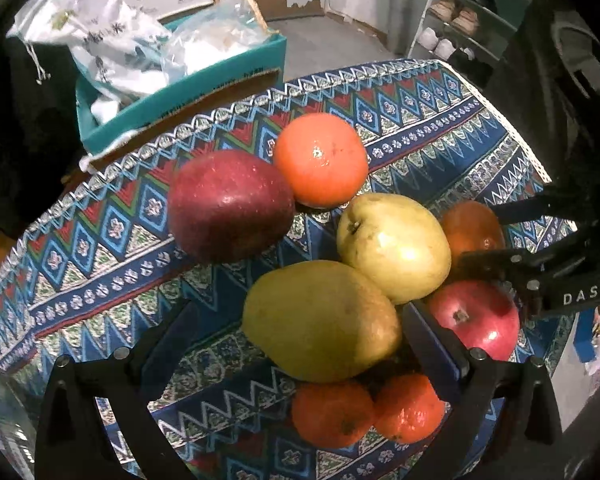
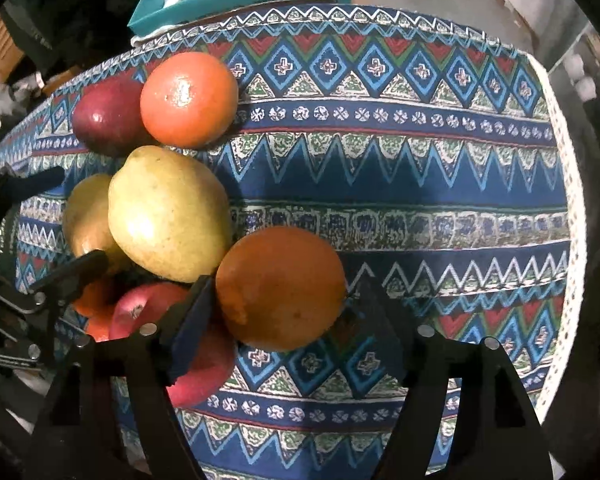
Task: Organize fruits
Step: 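Grasp the large orange with the right tool while the left tool grasps the mango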
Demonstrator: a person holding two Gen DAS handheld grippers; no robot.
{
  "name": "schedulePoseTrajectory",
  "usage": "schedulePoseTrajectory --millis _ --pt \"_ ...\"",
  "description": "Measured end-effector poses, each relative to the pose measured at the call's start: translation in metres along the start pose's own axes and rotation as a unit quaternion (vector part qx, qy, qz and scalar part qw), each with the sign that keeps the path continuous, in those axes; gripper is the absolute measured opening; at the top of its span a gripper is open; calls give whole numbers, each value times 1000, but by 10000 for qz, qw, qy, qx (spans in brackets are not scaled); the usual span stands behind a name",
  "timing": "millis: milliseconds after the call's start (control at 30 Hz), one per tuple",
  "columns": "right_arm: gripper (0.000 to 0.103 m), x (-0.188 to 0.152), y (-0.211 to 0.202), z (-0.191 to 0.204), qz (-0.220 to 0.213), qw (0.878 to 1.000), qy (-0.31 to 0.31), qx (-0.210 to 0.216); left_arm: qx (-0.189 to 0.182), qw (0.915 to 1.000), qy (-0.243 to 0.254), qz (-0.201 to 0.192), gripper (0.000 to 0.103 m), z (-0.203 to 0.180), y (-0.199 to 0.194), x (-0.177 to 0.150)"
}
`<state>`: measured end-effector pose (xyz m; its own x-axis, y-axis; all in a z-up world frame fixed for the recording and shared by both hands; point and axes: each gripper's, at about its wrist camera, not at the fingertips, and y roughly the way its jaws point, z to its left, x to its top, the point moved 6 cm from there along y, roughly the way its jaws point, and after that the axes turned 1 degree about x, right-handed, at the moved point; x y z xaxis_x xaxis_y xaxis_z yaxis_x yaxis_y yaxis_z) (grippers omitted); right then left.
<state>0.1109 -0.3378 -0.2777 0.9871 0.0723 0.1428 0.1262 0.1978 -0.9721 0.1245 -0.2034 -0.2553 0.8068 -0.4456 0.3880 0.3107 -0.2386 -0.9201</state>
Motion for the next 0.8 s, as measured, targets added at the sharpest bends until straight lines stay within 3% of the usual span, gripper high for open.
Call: schedulePoseTrajectory --millis 167,267,333,367,433,533,800 --pt "80 1 11 -7 -22 9993 274 273 -21 9999 76 123 103 0 13 -2" --pt "80 -4 14 -18 27 9963 566 649 -26 9998 103 180 103 0 19 -3" --pt "75 -12 11 -26 53 9936 669 905 -88 9997 122 212 103 0 23 -4" --pt "67 -13 10 -27 67 9918 710 1059 -123 9996 119 215 103 1 24 -4" --pt "66 -14 9 -29 78 9890 777 1258 -218 9995 106 226 99 0 26 -4" --pt "65 -17 6 -28 12 9903 694 1205 -459 9986 137 223 88 -6 26 -4" --pt "65 -12 -3 -32 -297 9993 228 -33 -190 9996 193 33 87 -3 21 -4"
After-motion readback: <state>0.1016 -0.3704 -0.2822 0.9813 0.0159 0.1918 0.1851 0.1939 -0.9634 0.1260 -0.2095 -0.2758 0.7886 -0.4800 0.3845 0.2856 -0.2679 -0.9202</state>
